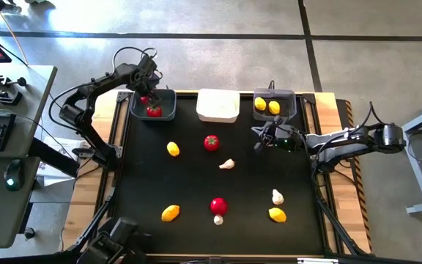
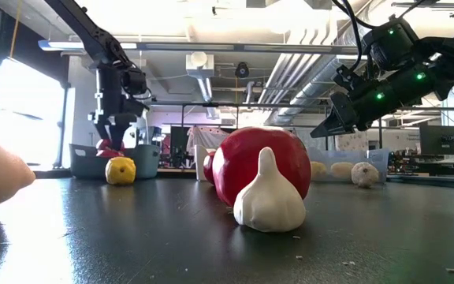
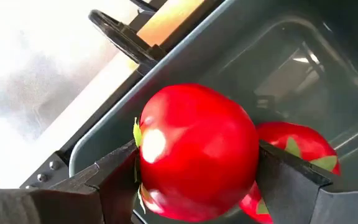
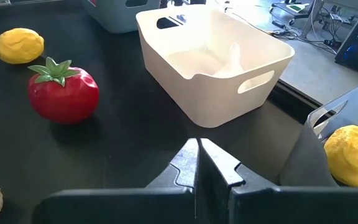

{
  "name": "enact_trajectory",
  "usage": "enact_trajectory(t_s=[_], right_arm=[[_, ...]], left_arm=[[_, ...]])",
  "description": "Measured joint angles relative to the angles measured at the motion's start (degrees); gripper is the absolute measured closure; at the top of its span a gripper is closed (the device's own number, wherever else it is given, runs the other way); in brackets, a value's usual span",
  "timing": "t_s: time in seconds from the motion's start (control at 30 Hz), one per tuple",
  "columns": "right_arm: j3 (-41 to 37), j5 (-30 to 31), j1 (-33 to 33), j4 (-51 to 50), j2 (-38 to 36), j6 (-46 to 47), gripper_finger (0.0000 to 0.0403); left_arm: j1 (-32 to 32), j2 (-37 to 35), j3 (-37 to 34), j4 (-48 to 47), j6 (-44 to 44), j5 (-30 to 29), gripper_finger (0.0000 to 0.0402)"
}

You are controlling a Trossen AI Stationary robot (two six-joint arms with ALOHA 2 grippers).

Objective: Sort produce into baskets
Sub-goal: Put the bottom left red tomato into the gray bin, then put the top white garlic into the white bin

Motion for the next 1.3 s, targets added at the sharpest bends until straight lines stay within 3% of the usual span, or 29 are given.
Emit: enact_trajectory(t_s=[0.2, 0.57, 0.87, 0.93, 1.13, 1.3], right_arm=[[0.0, 0.0, 0.0, 0.0, 0.0, 0.0, 0.0399], [0.0, 0.0, 0.0, 0.0, 0.0, 0.2, 0.0399], [0.0, 0.0, 0.0, 0.0, 0.0, 0.2, 0.0399], [0.0, 0.0, 0.0, 0.0, 0.0, 0.2, 0.0399], [0.0, 0.0, 0.0, 0.0, 0.0, 0.2, 0.0399], [0.0, 0.0, 0.0, 0.0, 0.0, 0.2, 0.0399]], left_arm=[[0.0, 0.0, 0.0, -1.1, 1.2, -0.1, 0.0123], [0.0, 0.0, 0.0, -1.0, 1.6, -2.6, 0.0027], [-1.0, -3.3, 0.0, -1.0, 3.5, -3.0, 0.0016], [-1.8, -5.1, 0.0, -1.1, 4.0, -0.4, 0.0016], [-5.5, -10.6, -0.9, -0.6, 4.9, 14.9, 0.0016], [-10.8, -15.4, -6.2, 5.6, 4.1, 16.7, 0.0016]])
